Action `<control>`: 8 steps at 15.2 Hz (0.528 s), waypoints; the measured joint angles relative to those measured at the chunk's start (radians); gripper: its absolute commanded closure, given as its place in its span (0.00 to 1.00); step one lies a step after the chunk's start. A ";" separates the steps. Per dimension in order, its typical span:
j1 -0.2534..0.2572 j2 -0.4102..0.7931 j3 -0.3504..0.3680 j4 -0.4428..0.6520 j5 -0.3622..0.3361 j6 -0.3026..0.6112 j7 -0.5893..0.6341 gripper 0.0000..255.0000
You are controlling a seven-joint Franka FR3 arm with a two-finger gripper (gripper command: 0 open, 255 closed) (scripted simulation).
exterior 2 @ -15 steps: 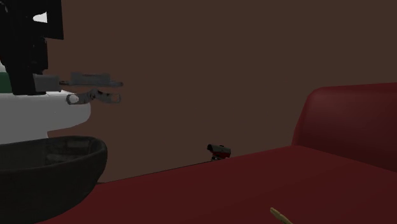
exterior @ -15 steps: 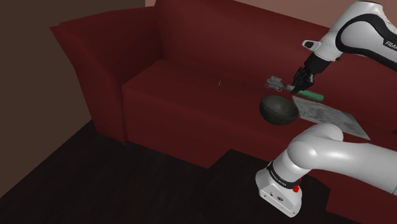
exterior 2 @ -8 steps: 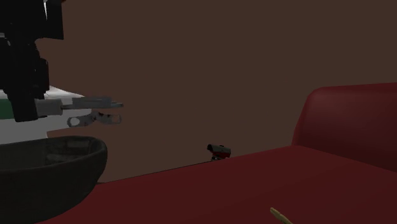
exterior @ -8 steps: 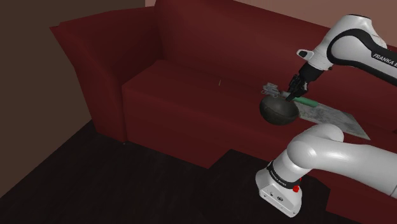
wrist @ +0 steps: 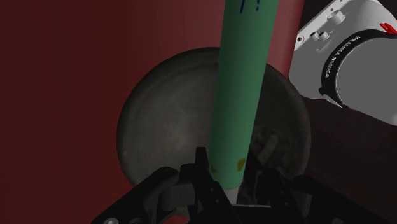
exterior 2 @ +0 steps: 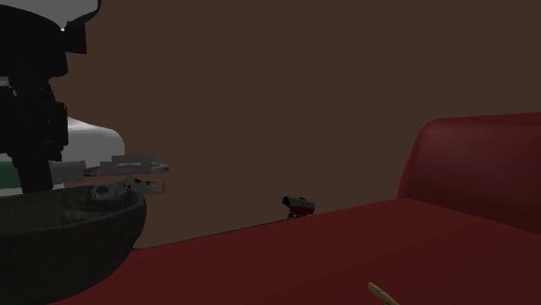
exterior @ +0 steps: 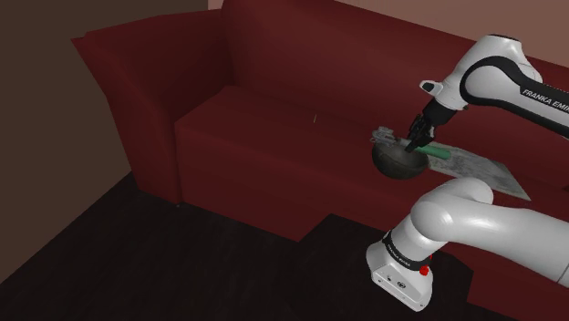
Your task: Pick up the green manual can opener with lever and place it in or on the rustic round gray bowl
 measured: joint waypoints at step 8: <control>0.000 -0.001 0.000 -0.001 0.000 0.001 0.000 0.00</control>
